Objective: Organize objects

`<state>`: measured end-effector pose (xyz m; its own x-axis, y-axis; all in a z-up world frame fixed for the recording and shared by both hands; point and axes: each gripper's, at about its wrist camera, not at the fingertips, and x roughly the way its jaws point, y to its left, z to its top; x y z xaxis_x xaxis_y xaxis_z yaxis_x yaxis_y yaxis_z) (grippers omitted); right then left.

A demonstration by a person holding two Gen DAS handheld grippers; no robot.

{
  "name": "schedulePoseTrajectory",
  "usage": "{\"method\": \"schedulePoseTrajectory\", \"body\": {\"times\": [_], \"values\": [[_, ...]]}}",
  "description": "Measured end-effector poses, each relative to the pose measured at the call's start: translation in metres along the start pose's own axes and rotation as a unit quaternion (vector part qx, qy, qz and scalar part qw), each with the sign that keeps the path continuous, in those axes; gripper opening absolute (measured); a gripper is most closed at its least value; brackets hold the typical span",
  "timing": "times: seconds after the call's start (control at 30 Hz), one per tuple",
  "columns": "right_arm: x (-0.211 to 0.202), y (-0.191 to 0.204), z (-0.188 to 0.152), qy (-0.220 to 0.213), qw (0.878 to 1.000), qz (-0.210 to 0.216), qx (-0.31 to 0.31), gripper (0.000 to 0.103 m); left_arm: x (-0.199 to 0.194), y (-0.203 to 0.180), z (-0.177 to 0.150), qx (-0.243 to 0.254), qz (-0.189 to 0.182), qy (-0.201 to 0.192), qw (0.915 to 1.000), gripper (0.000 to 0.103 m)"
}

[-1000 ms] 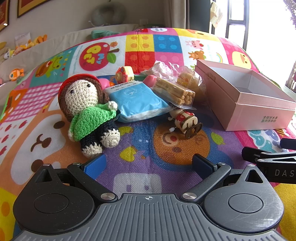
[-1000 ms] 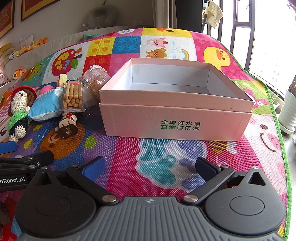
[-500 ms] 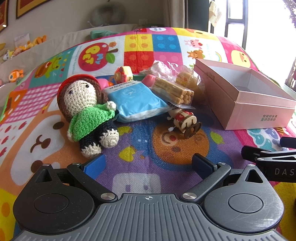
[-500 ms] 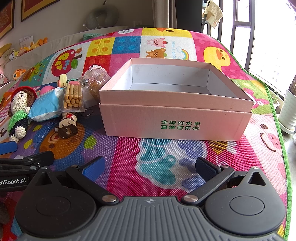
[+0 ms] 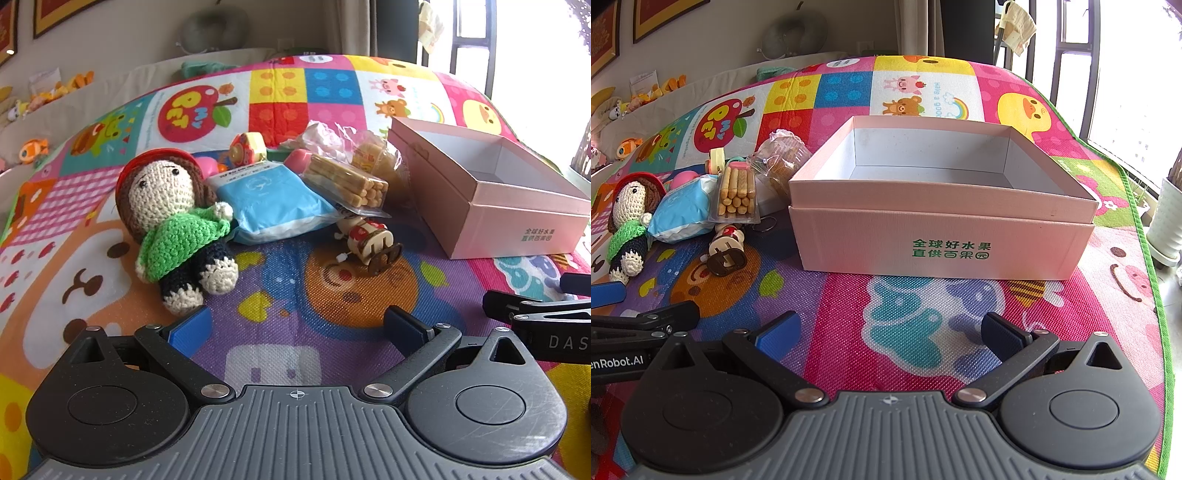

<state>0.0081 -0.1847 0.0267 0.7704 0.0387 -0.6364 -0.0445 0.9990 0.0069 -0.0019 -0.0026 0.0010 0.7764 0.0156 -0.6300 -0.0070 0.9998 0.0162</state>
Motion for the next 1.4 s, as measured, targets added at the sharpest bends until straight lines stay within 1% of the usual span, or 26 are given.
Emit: {"method": "schedulePoseTrajectory", "body": {"times": [0.33,0.43,0.53,0.57,0.6,0.63,0.7,0.73,0.77,0.8,0.87,0.93,0.97,1.0,1.07,1.13,1.17,1.23,1.27,1.3,1.4], "values": [[0.000,0.000,0.001,0.000,1.000,0.000,0.000,0.103,-0.003,0.002,-0.001,-0.005,-0.005,-0.002,1.0000,0.101],[0.002,-0.001,0.001,0.001,1.000,0.006,0.000,0.103,-0.004,0.013,-0.001,-0.033,-0.026,-0.010,0.9991,0.101],[0.004,0.003,0.001,0.002,1.000,0.011,-0.004,0.103,-0.012,0.026,-0.004,-0.066,-0.052,-0.018,0.9963,0.101],[0.003,0.001,0.003,0.003,1.000,0.013,-0.007,0.103,-0.017,0.032,-0.004,-0.078,-0.055,-0.017,0.9952,0.101],[0.003,-0.002,0.003,0.005,1.000,0.016,-0.010,0.103,-0.025,0.039,-0.002,-0.092,-0.054,-0.025,0.9940,0.101],[0.003,-0.003,0.003,0.006,1.000,0.019,-0.013,0.103,-0.033,0.047,0.001,-0.103,-0.042,-0.042,0.9929,0.101],[0.000,-0.007,0.004,0.012,0.999,0.024,-0.018,0.103,-0.043,0.065,0.014,-0.120,0.005,-0.079,0.9896,0.101],[0.000,-0.007,0.005,0.015,0.999,0.024,-0.021,0.103,-0.044,0.076,0.022,-0.130,0.024,-0.092,0.9870,0.101],[0.001,-0.007,0.006,0.018,0.999,0.025,-0.023,0.103,-0.039,0.086,0.029,-0.141,0.036,-0.094,0.9848,0.101],[0.001,-0.007,0.007,0.021,0.999,0.026,-0.024,0.103,-0.029,0.096,0.037,-0.152,0.040,-0.085,0.9839,0.101],[0.001,-0.007,0.008,0.025,0.999,0.027,-0.028,0.103,0.002,0.111,0.051,-0.172,0.036,-0.035,0.9839,0.100],[0.002,-0.008,0.009,0.030,0.999,0.031,-0.030,0.103,0.024,0.117,0.058,-0.189,0.021,-0.008,0.9817,0.096],[0.002,-0.009,0.010,0.032,0.998,0.033,-0.031,0.103,0.032,0.117,0.060,-0.189,0.020,-0.001,0.9817,0.090],[0.002,-0.009,0.010,0.034,0.998,0.034,-0.032,0.103,0.037,0.117,0.063,-0.184,0.024,0.001,0.9826,0.086],[0.003,-0.009,0.011,0.039,0.998,0.035,-0.035,0.103,0.048,0.115,0.067,-0.167,0.029,0.011,0.9855,0.087],[0.004,-0.009,0.014,0.046,0.997,0.038,-0.039,0.103,0.056,0.111,0.064,-0.160,0.030,0.021,0.9864,0.088],[0.005,-0.009,0.014,0.048,0.997,0.039,-0.041,0.103,0.057,0.109,0.063,-0.151,0.032,0.017,0.9879,0.087],[0.005,-0.009,0.015,0.049,0.997,0.041,-0.045,0.103,0.056,0.107,0.059,-0.137,0.031,0.013,0.9900,0.082],[0.005,-0.008,0.015,0.049,0.997,0.041,-0.046,0.103,0.055,0.107,0.058,-0.133,0.026,0.009,0.9907,0.076],[0.005,-0.009,0.014,0.049,0.997,0.041,-0.046,0.103,0.053,0.107,0.057,-0.127,0.022,0.008,0.9917,0.073],[0.004,-0.009,0.015,0.050,0.997,0.041,-0.048,0.103,0.039,0.110,0.047,-0.113,0.017,0.009,0.9934,0.071]]}}
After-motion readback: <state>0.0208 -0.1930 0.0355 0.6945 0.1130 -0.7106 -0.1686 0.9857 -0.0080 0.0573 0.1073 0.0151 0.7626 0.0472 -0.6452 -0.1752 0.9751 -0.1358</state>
